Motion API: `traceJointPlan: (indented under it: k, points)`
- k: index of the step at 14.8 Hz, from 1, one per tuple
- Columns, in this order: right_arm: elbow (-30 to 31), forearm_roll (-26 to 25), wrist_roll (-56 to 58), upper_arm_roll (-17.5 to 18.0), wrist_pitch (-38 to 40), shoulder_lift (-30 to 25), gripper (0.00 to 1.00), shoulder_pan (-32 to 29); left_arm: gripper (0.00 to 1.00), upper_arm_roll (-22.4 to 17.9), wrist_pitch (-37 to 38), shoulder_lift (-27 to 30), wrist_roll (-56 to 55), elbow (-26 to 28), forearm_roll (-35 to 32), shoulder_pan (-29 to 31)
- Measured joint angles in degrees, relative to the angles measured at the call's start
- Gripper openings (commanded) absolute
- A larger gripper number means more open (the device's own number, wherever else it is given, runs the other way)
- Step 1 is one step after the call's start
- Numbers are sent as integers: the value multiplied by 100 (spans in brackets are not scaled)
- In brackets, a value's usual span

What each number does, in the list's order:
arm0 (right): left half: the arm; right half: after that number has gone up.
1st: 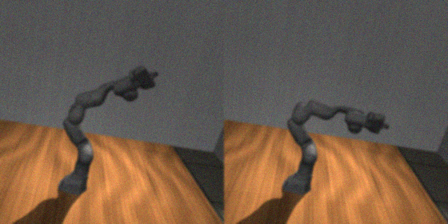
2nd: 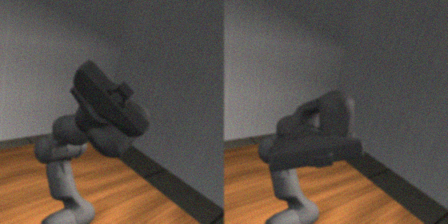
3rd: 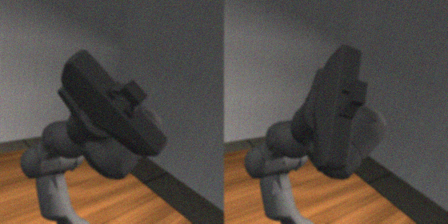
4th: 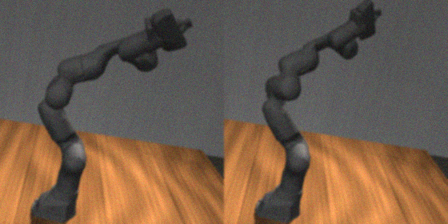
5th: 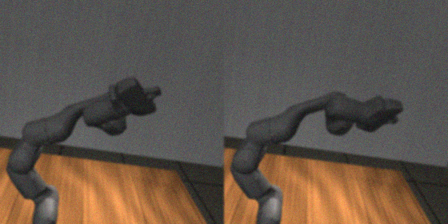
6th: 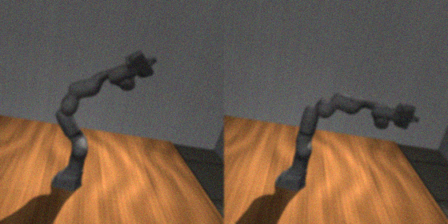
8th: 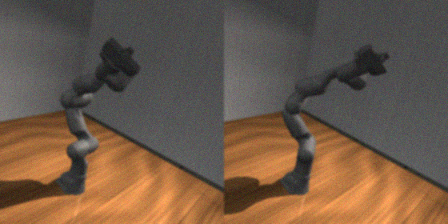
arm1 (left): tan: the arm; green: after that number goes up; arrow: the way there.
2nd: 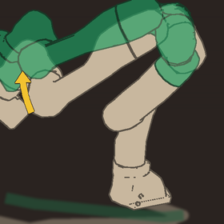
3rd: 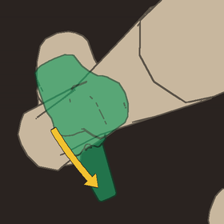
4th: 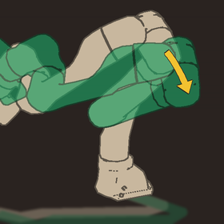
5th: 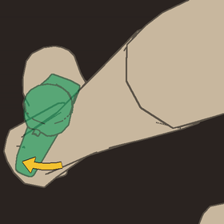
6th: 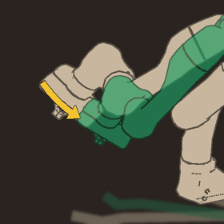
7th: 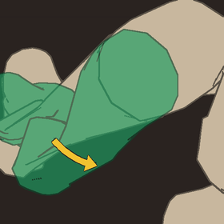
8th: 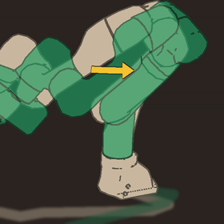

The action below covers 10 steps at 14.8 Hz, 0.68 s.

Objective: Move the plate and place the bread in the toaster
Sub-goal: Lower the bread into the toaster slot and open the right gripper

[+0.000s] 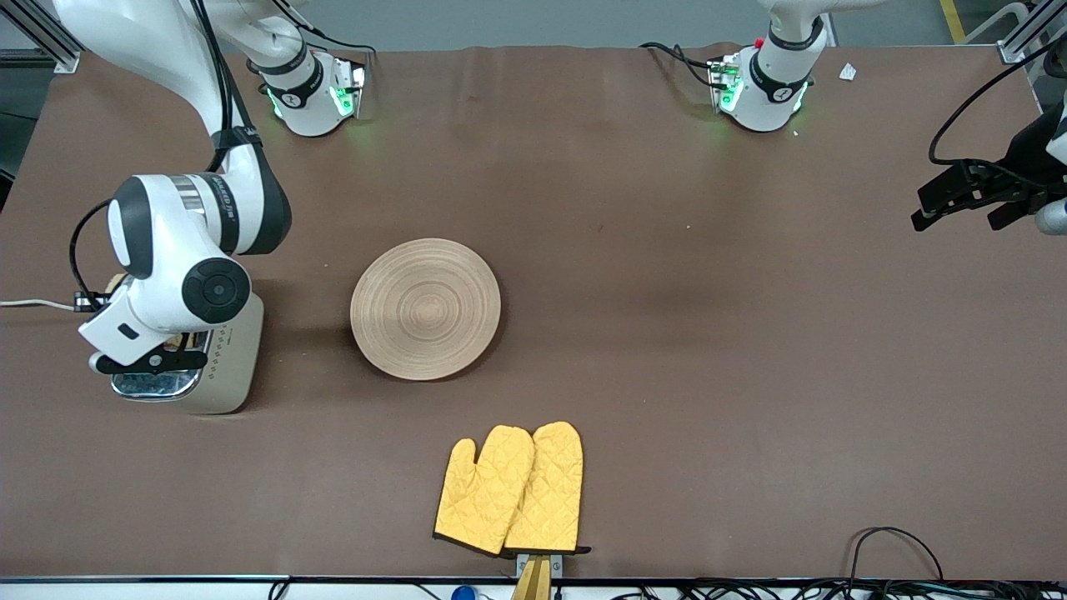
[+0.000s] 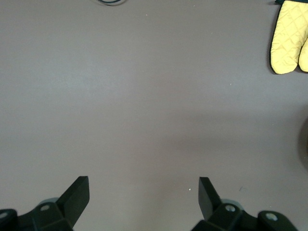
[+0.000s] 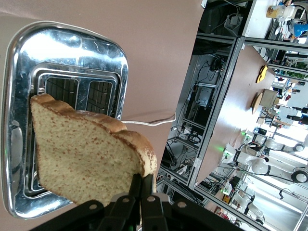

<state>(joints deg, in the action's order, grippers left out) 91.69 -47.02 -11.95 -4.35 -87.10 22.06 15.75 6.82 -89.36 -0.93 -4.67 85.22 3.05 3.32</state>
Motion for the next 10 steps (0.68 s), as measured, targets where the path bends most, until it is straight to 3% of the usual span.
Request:
traceJointPlan:
  k: [10]
  points:
    - [-40, -19, 127, -43, 5, 0, 0, -22, 100, 0, -53, 0, 15, -1, 0, 109]
